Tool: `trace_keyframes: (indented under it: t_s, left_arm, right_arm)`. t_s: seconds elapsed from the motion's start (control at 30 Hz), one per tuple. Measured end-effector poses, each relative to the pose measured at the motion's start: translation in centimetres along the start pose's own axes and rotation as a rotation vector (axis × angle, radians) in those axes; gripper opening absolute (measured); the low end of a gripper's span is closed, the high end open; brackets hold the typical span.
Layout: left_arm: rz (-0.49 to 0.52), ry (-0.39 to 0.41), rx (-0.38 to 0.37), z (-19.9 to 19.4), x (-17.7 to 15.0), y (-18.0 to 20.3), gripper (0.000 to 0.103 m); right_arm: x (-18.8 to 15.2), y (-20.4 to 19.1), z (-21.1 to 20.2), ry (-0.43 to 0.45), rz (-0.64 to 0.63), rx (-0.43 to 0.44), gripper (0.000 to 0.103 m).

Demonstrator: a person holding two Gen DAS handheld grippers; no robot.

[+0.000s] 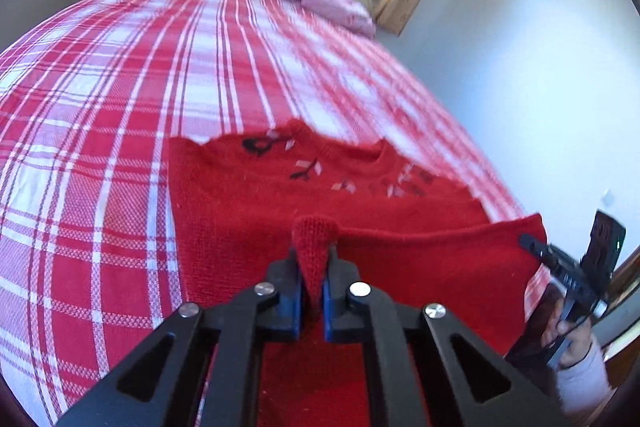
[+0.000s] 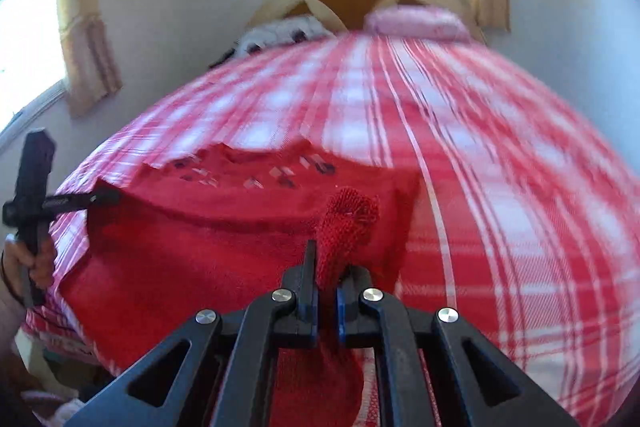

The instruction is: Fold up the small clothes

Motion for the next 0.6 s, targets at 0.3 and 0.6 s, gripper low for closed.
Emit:
trace_keyframes:
  t_s: [0.3, 0.6]
  left_arm:
    - [-0.055, 0.070, -0.025, -1.6, 4.7, 0.0, 0.007]
    - [-0.093, 0.094, 0.019, 0.6, 9.2, -2.0, 0.007]
  right_arm:
    - [5.7, -2.3, -0.5, 0.054, -0.141, 0.023, 0.006]
    - [9.5, -0.5, 4.2, 0.039, -0.118, 0.031, 0.005]
Point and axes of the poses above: each gripper's, at about its wrist camera, not at the fingertips, and z roughly the way its jaws point, y to its right, x to its top, the point moved 9 cm from there along z, roughly the way its jaws point, and after that the axes turned 8 degrees about x, right-handed, at the moved point
